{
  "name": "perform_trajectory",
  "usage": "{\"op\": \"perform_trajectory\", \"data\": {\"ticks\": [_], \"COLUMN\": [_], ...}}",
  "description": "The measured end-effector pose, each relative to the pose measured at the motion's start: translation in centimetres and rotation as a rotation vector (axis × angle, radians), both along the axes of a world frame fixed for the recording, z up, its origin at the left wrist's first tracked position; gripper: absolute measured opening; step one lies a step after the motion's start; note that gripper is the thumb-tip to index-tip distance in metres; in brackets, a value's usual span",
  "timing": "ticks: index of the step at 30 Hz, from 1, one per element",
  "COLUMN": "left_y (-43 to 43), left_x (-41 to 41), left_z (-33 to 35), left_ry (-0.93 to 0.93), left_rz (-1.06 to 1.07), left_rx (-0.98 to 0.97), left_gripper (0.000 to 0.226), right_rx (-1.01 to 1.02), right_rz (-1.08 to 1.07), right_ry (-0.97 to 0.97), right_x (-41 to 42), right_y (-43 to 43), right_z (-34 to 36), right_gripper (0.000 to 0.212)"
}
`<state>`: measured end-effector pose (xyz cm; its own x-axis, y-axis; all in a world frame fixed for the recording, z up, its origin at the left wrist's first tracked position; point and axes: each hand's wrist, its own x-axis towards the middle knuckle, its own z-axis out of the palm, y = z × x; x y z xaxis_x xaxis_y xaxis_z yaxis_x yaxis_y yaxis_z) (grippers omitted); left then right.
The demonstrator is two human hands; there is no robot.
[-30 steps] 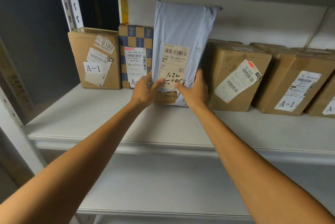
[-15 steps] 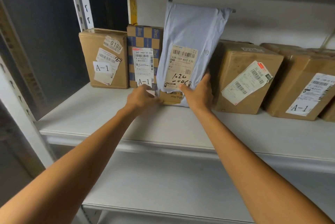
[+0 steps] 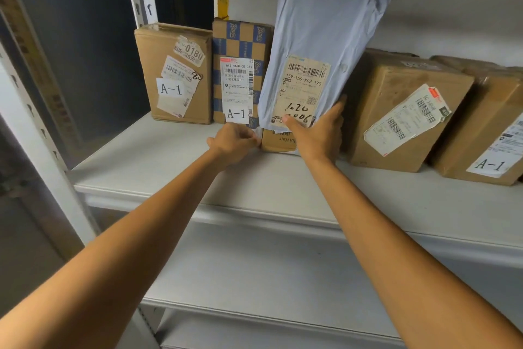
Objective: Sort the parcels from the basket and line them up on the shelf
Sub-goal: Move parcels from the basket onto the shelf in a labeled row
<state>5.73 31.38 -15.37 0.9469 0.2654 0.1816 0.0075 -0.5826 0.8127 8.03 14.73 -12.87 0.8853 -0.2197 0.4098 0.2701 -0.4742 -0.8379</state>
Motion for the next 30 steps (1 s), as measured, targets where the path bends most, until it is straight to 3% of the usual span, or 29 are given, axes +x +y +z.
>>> {"op": "perform_trajectory", "data": {"ticks": [6, 13, 18, 19, 22, 23, 30], "left_y": [-0.7, -0.9, -1.0, -1.1, -1.8, -2.2, -4.3], "left_x": [-1.0, -1.6, -2.5, -2.6, -2.6, -2.5, 0.3], "left_z": [0.9, 1.9, 1.5, 1.5, 2.3, 2.7, 2.6], "left_ry": [0.047, 0.149, -0.033, -0.12, -0.3, -0.324, -0.353], "left_rz": [0.075, 0.06, 0.123, 0.111, 0.032, 0.012, 0.044], "left_rx": [0.272, 0.314, 0.344, 0.279, -0.065, -0.108, -0.041], "left_gripper": [0.017, 0.025, 0.01, 0.009, 0.065, 0.073, 0.061], "right_rx": [-0.068, -0.174, -0.13, -0.096, -0.014, 0.006, -0.023], "right_rz": [-0.033, -0.062, -0.039, -0.028, 0.008, 0.015, 0.018], "right_ry": [-0.049, -0.05, -0.052, -0.055, -0.087, -0.1, -0.137], "right_x": [-0.5, -1.4, -1.7, -1.7, -1.4, -1.3, -0.1], "right_y": [-0.4, 0.1, 0.6, 0.6, 0.0, -0.2, -0.9], "right_z": [0.3, 1.1, 0.6, 0.6, 0.3, 0.2, -0.4], "right_gripper": [0.117, 0.113, 0.108, 0.105, 0.085, 0.079, 0.076]}}
